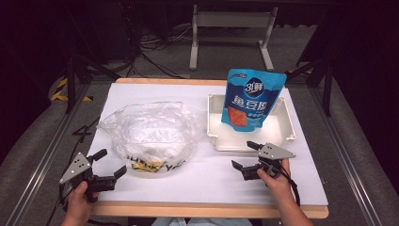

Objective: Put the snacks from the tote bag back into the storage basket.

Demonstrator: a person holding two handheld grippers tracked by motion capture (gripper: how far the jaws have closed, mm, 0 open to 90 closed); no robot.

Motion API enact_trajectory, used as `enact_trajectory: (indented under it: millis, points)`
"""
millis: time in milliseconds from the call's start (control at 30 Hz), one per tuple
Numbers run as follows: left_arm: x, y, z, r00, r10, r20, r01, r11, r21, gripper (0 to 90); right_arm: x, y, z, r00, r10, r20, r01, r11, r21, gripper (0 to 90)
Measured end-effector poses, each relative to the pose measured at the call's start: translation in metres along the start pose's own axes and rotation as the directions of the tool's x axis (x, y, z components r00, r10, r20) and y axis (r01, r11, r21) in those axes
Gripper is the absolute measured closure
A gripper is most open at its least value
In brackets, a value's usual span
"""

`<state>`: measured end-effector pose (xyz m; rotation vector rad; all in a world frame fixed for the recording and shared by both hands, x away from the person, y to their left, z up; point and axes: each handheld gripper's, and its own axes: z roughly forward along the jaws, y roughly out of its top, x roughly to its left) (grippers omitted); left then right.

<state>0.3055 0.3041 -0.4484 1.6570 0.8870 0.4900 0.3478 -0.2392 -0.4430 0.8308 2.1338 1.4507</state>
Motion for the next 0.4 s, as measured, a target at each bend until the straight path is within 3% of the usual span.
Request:
enact_trajectory:
  millis: [200,400]
  points:
    - [0.0005,0.0002,-0.0002,1.0,0.002,-0.002,-0.002,1.0,-0.002,0.2,0.0013,-0.001,0.0014,1.0,0.0,0.003,0.0,1.0,0.014,5.5]
    - [0.0006,0.0004,-0.0009,1.0,-0.003,-0.007,0.003,1.0,-0.004,0.2,0.0022,0.002,-0.0015,1.0,0.004,-0.001,-0.004,1.0,-0.021,5.5]
